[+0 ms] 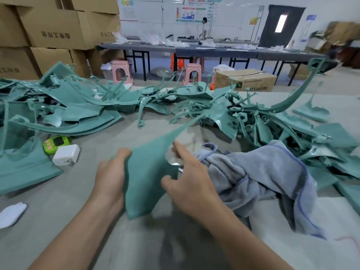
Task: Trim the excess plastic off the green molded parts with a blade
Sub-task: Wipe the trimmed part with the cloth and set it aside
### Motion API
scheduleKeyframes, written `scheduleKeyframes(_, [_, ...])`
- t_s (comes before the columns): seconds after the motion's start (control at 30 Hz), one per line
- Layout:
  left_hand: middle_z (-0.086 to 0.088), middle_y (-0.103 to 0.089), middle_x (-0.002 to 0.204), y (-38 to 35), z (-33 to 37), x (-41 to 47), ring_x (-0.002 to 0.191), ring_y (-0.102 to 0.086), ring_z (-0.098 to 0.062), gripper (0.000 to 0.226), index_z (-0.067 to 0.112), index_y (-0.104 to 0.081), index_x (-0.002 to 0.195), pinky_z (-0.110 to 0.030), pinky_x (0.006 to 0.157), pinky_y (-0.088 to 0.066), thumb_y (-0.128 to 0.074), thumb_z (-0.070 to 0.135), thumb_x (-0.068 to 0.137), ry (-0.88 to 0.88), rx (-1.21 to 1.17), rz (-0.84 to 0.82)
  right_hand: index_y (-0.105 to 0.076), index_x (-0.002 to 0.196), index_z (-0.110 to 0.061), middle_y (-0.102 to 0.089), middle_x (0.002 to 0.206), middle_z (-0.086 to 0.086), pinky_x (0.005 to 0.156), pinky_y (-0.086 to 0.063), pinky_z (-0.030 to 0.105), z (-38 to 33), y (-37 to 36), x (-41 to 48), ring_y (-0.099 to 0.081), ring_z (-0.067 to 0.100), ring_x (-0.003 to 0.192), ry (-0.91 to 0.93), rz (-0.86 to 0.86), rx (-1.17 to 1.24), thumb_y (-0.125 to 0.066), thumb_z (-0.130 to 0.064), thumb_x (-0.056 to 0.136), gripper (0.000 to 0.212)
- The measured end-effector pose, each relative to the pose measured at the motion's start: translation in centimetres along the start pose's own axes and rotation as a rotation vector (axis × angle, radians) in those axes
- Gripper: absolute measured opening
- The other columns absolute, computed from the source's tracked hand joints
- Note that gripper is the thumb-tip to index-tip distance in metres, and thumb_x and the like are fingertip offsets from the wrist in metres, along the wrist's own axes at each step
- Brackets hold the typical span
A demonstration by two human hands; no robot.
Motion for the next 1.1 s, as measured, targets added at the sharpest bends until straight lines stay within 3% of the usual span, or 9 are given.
scheduleKeyframes(0.13, [-0.016,-0.069,0.07,-1.7,-0.5,-1.6,0.058,-0.066,-0.026,0.025,0.013,-0.077,0.063,-0.032,0.052,-0.054,-0.064,0.028,0.078,-0.004,-0.033,-0.117,-0.063,0.088,-0.009,-0.066,0.074,0.0,0.071,-0.05,0.044,0.5,-0.5,0.3,-0.057,0.01,0.07,-0.04,0.049,0.236,-0.061,-0.021,0.085,0.013])
scheduleKeyframes(0.23, [-0.022,-0.075,0.088,-2.8,-0.8,-2.2,0.072,-0.073,-0.033,0.025,0.004,-0.08,0.082,-0.034,0.057,-0.059,-0.062,0.021,0.085,0.031,-0.091,-0.261,-0.065,0.088,0.0,-0.067,0.084,0.022,0.07,-0.05,0.05,1.2,-0.1,0.9,-0.053,0.022,0.069,-0.084,0.037,0.333,-0.06,-0.025,0.085,0.026])
scheduleKeyframes(0.47, [-0.02,-0.076,0.104,-4.1,-0.6,-3.0,0.091,-0.075,-0.036,0.033,0.011,-0.081,0.096,-0.035,0.068,-0.061,-0.07,0.007,0.066,-0.07,-0.047,-0.443,-0.072,0.094,-0.008,-0.076,0.091,0.008,0.086,-0.056,0.051,2.6,1.0,0.8,-0.068,0.014,0.08,-0.236,0.142,0.356,-0.072,-0.018,0.092,0.01])
scheduleKeyframes(0.6, [-0.002,-0.079,0.096,-2.9,1.0,-3.1,0.091,-0.075,-0.023,0.028,0.026,-0.081,0.094,-0.028,0.074,-0.057,-0.07,0.003,0.083,-0.375,0.054,-0.216,-0.067,0.113,-0.041,-0.072,0.09,-0.013,0.086,-0.056,0.03,0.5,4.2,-0.7,-0.066,-0.002,0.087,-0.209,0.394,0.099,-0.072,-0.041,0.085,0.028])
scheduleKeyframes(0.67, [0.011,-0.078,0.101,-2.6,2.8,-4.5,0.099,-0.073,-0.011,0.024,0.032,-0.08,0.102,-0.018,0.081,-0.054,-0.065,0.018,0.089,-0.663,0.256,-0.167,-0.071,0.112,-0.041,-0.076,0.097,-0.011,0.093,-0.057,0.033,-1.5,2.6,-1.2,-0.069,0.001,0.097,-0.174,0.181,0.375,-0.068,-0.049,0.081,0.032])
scheduleKeyframes(0.77, [0.01,-0.06,0.143,-5.7,2.7,-8.6,0.136,-0.05,-0.002,0.055,0.02,-0.061,0.139,-0.022,0.112,-0.039,-0.057,0.014,0.085,-1.237,0.832,-0.481,-0.074,0.112,-0.02,-0.077,0.11,0.003,0.094,-0.058,0.035,-2.5,-0.2,-2.5,-0.072,0.015,0.109,-0.26,0.014,0.874,-0.069,-0.038,0.091,0.028])
scheduleKeyframes(0.87, [0.015,-0.044,0.156,-7.1,1.4,-9.7,0.146,-0.035,-0.002,0.08,0.026,-0.051,0.148,-0.037,0.119,-0.033,-0.067,0.024,0.07,-1.101,0.89,-0.678,-0.071,0.113,-0.008,-0.077,0.109,0.012,0.088,-0.06,0.036,-0.8,1.2,-3.4,-0.074,0.024,0.104,-0.401,0.164,0.993,-0.062,-0.013,0.1,0.017])
scheduleKeyframes(1.0, [0.026,-0.039,0.156,-6.1,2.6,-9.9,0.146,-0.035,-0.001,0.064,0.035,-0.052,0.146,-0.034,0.118,-0.034,-0.063,0.049,0.085,-0.941,0.697,-0.542,-0.074,0.102,-0.017,-0.08,0.098,0.008,0.06,-0.06,0.029,0.4,4.7,-4.9,-0.077,0.019,0.081,-0.497,0.204,0.958,-0.056,-0.013,0.104,0.018])
scheduleKeyframes(1.1, [0.039,-0.036,0.15,-6.1,3.8,-10.5,0.14,-0.037,0.007,0.071,0.042,-0.037,0.151,-0.019,0.109,-0.036,-0.066,0.049,0.086,-0.888,0.683,-0.381,-0.073,0.103,-0.02,-0.08,0.098,0.006,0.082,-0.062,0.054,0.6,7.0,-6.7,-0.077,0.027,0.089,-0.525,0.191,0.874,-0.057,-0.021,0.103,0.016])
Point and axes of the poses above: each hand's wrist, its own x-axis towards the middle knuckle, its own y-axis out of the back of the hand, z = x × y, the point moved 7 cm from there along x, towards the middle knuckle
